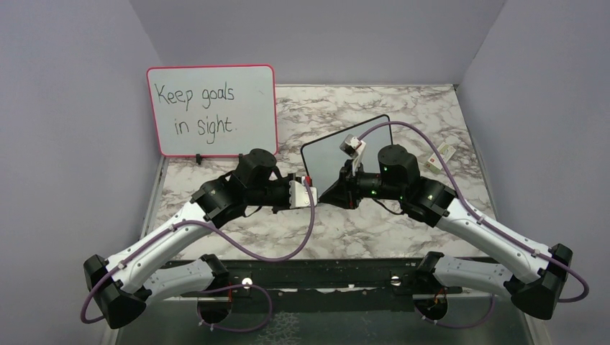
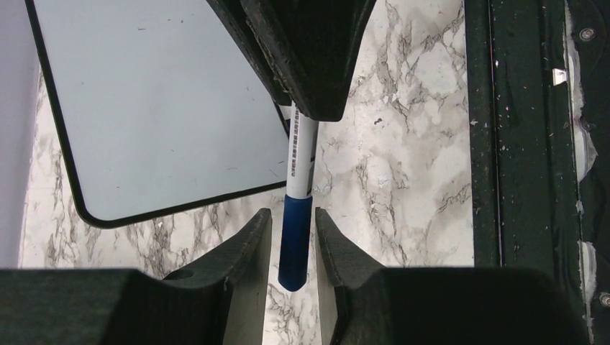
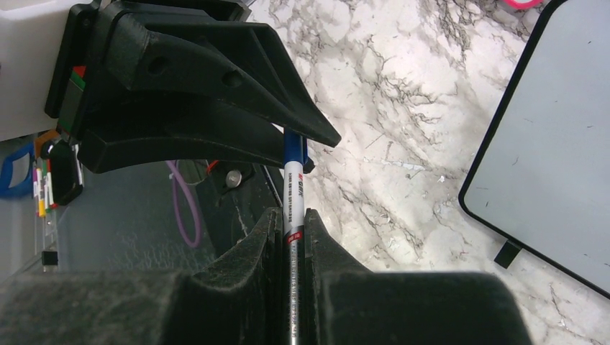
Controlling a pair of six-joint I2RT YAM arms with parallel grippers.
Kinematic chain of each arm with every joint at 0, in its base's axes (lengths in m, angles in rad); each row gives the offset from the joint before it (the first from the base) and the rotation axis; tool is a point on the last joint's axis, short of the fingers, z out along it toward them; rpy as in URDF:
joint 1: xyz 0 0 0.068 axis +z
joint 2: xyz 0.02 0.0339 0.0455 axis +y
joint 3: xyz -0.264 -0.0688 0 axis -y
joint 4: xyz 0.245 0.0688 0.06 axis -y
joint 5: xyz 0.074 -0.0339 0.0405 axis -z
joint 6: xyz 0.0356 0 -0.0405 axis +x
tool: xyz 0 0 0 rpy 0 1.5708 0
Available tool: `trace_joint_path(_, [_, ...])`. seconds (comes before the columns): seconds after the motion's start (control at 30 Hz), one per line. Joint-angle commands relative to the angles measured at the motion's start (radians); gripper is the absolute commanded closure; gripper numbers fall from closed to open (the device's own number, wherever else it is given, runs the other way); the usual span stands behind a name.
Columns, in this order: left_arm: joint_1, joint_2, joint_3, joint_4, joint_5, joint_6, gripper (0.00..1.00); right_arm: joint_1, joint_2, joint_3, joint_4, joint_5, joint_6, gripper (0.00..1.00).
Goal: Write a sentence on the whiteboard
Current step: Open the whiteboard marker at the center of the board.
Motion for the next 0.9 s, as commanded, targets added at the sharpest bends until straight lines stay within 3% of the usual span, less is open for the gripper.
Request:
trace_joint_path(0.0, [0.001,0.003,0.003,0.019,-0.002,-0.002,0.70,-0.002,-0.011,0.006,-0.001,-0.034,-0.007,0.99])
trace_joint_path(0.27, [0.002,0.018,0.013,0.052,0.042,-0.016,0.67,-0.002,-0.003,0.002,0.018,-0.045,0.003,0.99])
trace_joint_path(0.33, [0.001,0.021,0.010,0.055,0.034,-0.016,0.74,-0.003,-0.003,0.004,0.017,-0.046,0.003,0.99])
trace_joint_path(0.47, [0.001,0.014,-0.004,0.056,0.015,-0.009,0.99,-0.003,-0.014,0.009,-0.004,-0.042,0.001,0.99])
trace_joint_path(0.5, [0.002,0.012,-0.008,0.057,0.010,-0.010,1.00,-0.003,-0.020,0.012,-0.013,-0.040,0.001,0.99])
trace_joint_path(0.87, [0.001,-0.005,-0.076,0.080,-0.065,-0.009,1.00,-0.003,-0.127,0.104,-0.210,0.024,-0.038,0.99])
